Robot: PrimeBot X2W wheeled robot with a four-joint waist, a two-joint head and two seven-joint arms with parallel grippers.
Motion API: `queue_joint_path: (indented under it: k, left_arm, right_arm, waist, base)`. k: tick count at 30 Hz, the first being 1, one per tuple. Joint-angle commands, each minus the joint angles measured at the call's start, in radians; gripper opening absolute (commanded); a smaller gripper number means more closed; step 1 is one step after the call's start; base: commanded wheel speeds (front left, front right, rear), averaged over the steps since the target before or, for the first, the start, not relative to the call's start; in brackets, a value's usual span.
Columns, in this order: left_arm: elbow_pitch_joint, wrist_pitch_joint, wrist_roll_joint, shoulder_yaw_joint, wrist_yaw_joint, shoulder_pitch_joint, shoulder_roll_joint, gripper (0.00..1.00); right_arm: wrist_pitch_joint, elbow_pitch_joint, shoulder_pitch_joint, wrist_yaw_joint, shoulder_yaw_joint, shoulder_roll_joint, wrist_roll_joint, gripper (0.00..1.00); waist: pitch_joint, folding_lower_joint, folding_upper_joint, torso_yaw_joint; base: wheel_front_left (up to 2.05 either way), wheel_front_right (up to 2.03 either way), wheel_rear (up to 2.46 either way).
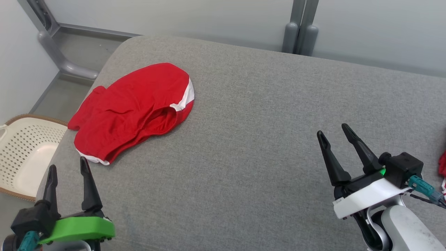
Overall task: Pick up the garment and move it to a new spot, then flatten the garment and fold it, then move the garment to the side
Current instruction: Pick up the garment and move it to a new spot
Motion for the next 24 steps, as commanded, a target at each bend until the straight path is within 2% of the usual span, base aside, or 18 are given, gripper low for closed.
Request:
queue_joint_path:
  k: [1, 9, 13, 19, 24]
  left_arm:
    - [-0.001, 0.019, -0.007, 0.007, -0.004, -0.032, 0.018, 1.0]
    - [0.033, 0.221, -0.08, 0.025, -0.039, -0.219, 0.097, 1.0]
    - [0.107, 0.325, -0.133, 0.045, -0.064, -0.35, 0.143, 1.0]
    - [0.287, 0.427, -0.198, 0.058, -0.099, -0.523, 0.194, 1.0]
    - [0.467, 0.479, -0.23, 0.06, -0.118, -0.622, 0.224, 1.0]
  right_arm:
    - [-0.002, -0.002, -0.013, 0.001, 0.0, -0.006, 0.008, 1.0]
    - [-0.002, -0.031, -0.064, 0.001, -0.01, -0.037, 0.009, 1.0]
    - [-0.001, -0.05, -0.113, 0.001, -0.011, -0.062, 0.01, 1.0]
    - [-0.001, -0.071, -0.188, 0.001, -0.009, -0.084, 0.019, 1.0]
    - [-0.002, -0.085, -0.24, 0.001, -0.009, -0.077, 0.026, 1.0]
  waist:
    - [0.016, 0.0, 0.0, -0.013]
    - [0.092, 0.0, 0.0, -0.067]
    - [0.144, 0.0, 0.0, -0.11]
    - [0.216, 0.0, 0.0, -0.181]
    - [0.269, 0.0, 0.0, -0.242]
  base:
    - [0.0, 0.0, 0.0]
    - [0.0, 0.0, 0.0]
    - [0.0, 0.0, 0.0]
    - [0.0, 0.0, 0.0]
    - [0.0, 0.0, 0.0]
